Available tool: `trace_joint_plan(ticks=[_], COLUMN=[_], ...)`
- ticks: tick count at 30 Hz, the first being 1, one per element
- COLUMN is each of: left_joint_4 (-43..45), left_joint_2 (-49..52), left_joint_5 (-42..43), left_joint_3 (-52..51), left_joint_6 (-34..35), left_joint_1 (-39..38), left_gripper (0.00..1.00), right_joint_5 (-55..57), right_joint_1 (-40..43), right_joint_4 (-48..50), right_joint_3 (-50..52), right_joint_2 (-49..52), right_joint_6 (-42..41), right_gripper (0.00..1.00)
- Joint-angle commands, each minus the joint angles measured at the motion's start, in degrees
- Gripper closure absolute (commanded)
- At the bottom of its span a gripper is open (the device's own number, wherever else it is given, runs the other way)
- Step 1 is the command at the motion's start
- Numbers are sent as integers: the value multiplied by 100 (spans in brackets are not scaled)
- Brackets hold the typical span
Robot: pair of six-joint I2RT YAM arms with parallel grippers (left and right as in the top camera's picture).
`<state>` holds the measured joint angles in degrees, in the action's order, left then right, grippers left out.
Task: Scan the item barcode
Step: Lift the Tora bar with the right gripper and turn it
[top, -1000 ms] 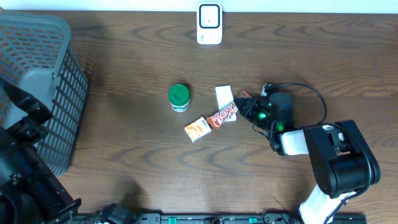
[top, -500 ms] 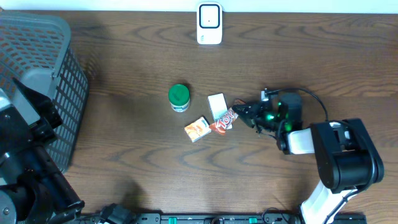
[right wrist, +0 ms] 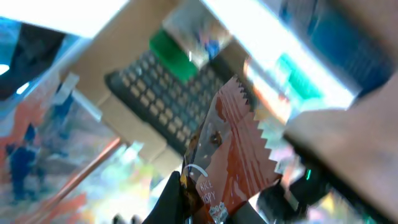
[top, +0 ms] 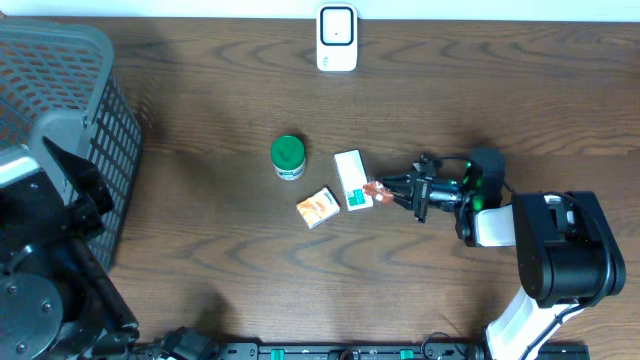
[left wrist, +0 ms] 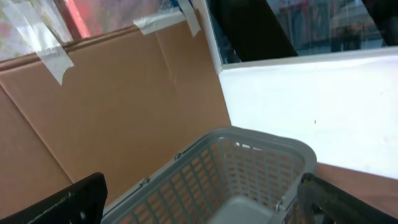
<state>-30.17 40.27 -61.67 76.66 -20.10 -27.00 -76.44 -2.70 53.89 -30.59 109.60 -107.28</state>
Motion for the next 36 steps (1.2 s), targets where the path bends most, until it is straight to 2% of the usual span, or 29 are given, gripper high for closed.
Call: trace_joint_plan(ticks=[1,12,26,36], left_joint_4=[-111,-323,-787,-824], left_joint_2=[-24,-24,-24,-24], left_joint_5=[-55,-55,-52,-52], left_joint_3=[-11,-11,-11,-11], left_joint_6=[208,289,289,286], left_joint_1=[20,20,20,20], left_gripper=[2,2,2,2], right_joint_5=[-841,-1005,-1290,-1298], right_joint_1=[37,35,35,-101], right_joint_4=[37,-483,-2951,-3161], right_joint_3=[-17,-17,-31,-798], right_joint_2=[33,33,33,-378], right_joint_6=[-1023,-1025,-1021,-1019], right_gripper=[98,98,98,99])
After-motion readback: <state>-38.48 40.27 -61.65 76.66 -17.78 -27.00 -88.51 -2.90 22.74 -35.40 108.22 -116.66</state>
